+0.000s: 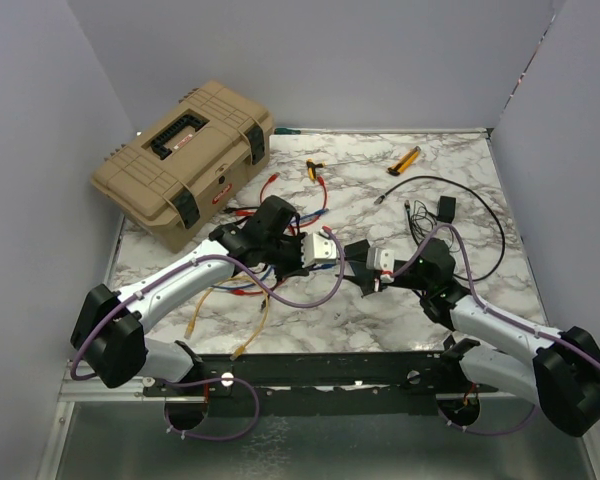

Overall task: Insert the plug into the switch port
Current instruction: Pick up the connector from the center of the board.

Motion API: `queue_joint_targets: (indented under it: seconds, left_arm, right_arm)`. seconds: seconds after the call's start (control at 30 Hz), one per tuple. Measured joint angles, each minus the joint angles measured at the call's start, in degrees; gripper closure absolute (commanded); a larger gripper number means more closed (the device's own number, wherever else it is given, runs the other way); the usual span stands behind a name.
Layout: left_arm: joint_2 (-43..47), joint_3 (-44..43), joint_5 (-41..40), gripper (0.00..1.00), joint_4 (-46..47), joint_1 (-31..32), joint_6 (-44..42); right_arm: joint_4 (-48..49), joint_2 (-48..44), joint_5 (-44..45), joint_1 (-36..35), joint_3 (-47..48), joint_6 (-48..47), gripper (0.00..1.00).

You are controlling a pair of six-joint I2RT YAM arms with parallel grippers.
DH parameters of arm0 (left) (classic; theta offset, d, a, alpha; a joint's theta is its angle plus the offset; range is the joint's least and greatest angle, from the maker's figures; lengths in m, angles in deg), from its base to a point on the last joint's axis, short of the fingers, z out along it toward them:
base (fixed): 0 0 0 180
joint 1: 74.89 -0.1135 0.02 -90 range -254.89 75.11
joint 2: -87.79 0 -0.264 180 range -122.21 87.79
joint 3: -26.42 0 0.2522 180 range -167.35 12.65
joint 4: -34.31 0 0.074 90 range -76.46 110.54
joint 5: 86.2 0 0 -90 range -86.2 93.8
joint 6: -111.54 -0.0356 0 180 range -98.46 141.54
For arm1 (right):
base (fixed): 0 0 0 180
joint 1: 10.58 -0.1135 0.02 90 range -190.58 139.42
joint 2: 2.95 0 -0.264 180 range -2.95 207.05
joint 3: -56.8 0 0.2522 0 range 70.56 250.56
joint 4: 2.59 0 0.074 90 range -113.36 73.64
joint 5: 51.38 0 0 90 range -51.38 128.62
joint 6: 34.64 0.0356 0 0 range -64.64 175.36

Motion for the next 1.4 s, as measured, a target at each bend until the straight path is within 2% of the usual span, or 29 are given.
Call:
queue_joint_targets:
  seconds: [0.27, 0.37, 0.43, 0.53, 0.57, 0.73, 0.8, 0.9, 1.1, 1.4]
  left_arm:
    - [0.0, 0.15, 0.04, 0.97, -0.04, 0.33, 0.0]
    - [0.0, 0.15, 0.11, 0.97, -0.04, 0.37, 0.0]
    - [0.0, 0.15, 0.17, 0.96, -0.07, 0.37, 0.0]
    - [0.0, 0.17, 0.24, 0.93, -0.17, 0.37, -0.02]
    - [0.0, 0.22, 0.24, 0.92, -0.17, 0.35, -0.04]
    - [0.02, 0.52, 0.2, 0.72, 0.09, 0.37, -0.33]
    - [0.5, 1.33, 0.15, 0.58, 1.14, 0.42, -0.46]
    - [2.97, 4.22, -0.04, 0.43, 3.76, 0.48, -0.68]
    - [9.35, 10.88, 0.24, 0.39, 11.63, 0.52, -0.66]
    - [7.8, 13.27, 2.36, 0.39, 22.51, 1.81, 1.66]
  right_arm:
    - [-0.76, 0.22, -0.07, 0.0, 0.33, -0.7, 0.66]
    - [-0.74, 0.2, -0.07, 0.0, 0.35, -0.7, 0.72]
    - [-0.72, 0.2, -0.07, 0.0, 0.33, -0.72, 0.8]
    - [-0.72, 0.2, -0.11, 0.07, 0.33, -0.81, 0.98]
    - [-0.74, 0.2, -0.17, 0.09, 0.35, -0.87, 0.99]
    - [-0.74, 0.5, -0.55, 0.09, 0.35, -0.26, 1.0]
    - [-0.72, 1.09, -0.52, 0.09, 0.35, 0.26, 0.99]
    - [-0.55, 1.68, -0.52, 0.09, 0.35, 1.29, 0.99]
    - [1.6, 1.75, -0.5, 0.09, 0.33, 3.58, 1.0]
    - [4.09, 1.68, -0.5, 0.09, -0.07, 5.88, 0.99]
